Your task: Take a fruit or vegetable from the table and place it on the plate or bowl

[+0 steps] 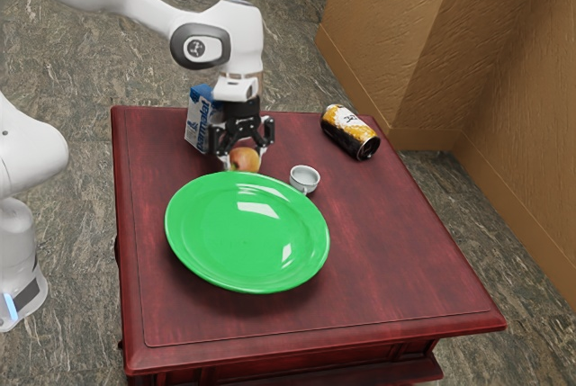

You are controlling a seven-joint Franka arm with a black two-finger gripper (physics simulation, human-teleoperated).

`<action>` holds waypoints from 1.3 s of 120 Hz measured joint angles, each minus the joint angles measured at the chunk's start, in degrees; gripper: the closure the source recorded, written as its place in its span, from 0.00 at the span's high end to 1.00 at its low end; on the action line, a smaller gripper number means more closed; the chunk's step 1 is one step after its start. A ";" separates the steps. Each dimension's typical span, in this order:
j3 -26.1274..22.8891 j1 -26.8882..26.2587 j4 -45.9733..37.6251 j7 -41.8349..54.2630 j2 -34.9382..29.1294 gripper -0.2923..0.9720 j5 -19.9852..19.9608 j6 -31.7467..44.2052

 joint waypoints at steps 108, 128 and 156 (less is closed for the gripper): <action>-32.86 10.48 5.52 -0.24 20.06 0.54 -18.33 -9.85; -39.48 11.20 6.55 0.06 21.94 0.68 -18.92 -6.94; -41.17 22.64 20.36 0.16 22.14 0.74 -20.90 -14.77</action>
